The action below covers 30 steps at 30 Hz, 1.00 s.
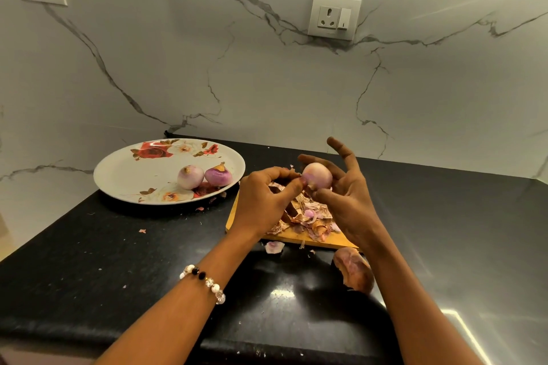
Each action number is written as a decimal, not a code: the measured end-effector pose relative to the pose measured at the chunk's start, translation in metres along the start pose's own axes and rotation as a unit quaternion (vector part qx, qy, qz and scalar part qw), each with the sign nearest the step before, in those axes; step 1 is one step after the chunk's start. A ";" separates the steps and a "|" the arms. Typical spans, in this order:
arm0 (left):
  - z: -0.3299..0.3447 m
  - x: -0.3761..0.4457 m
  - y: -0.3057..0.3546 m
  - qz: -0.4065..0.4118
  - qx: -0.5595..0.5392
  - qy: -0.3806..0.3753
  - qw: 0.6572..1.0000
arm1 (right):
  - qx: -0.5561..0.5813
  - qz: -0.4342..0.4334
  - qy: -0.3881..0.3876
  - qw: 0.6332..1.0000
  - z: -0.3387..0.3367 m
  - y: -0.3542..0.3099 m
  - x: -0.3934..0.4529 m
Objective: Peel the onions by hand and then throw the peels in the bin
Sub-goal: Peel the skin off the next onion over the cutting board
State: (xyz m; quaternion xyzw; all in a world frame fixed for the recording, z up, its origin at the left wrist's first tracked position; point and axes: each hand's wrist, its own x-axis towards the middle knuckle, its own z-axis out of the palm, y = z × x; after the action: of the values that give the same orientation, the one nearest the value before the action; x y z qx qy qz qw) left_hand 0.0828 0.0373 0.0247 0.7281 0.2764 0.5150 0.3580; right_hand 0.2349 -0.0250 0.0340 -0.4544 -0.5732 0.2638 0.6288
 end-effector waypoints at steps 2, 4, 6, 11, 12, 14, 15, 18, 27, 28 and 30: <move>0.000 0.001 -0.001 -0.009 0.003 0.012 1.000 | -0.023 -0.007 -0.009 1.000 0.001 0.001 0.000; 0.000 0.001 -0.001 -0.010 0.007 0.017 1.000 | -0.037 -0.013 -0.015 0.999 0.001 0.001 0.000; 0.000 0.001 -0.002 -0.012 0.005 0.022 1.000 | -0.046 -0.018 -0.017 0.999 0.002 0.001 0.000; 0.001 0.000 -0.003 0.025 0.053 0.047 0.997 | -0.071 -0.026 -0.014 0.997 0.005 0.002 0.000; 0.001 -0.001 -0.003 0.041 0.072 0.051 0.995 | -0.076 -0.027 -0.015 0.997 0.005 0.002 0.000; 0.002 -0.002 -0.002 0.074 0.107 0.050 0.990 | -0.083 -0.030 -0.017 0.996 0.007 0.002 -0.001; 0.003 -0.002 -0.002 0.090 0.122 0.046 0.987 | -0.086 -0.033 -0.018 0.996 0.007 0.002 -0.001; 0.005 -0.002 -0.005 0.119 0.147 0.036 0.981 | -0.084 -0.033 -0.020 0.996 0.008 0.002 -0.001; 0.000 0.001 0.001 0.046 0.073 0.042 0.995 | 0.083 -0.004 -0.034 0.996 0.006 -0.002 -0.002; -0.001 0.001 0.000 0.032 0.066 0.048 0.996 | 0.119 0.002 -0.035 0.992 0.005 -0.003 -0.002; -0.002 0.003 -0.002 0.003 0.061 0.066 0.996 | 0.192 0.012 -0.035 0.981 0.003 -0.006 -0.001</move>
State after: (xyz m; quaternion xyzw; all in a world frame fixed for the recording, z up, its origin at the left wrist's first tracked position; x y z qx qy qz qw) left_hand 0.0816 0.0413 0.0251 0.7138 0.3282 0.5450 0.2929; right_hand 0.2306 -0.0277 0.0381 -0.3224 -0.5278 0.3923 0.6809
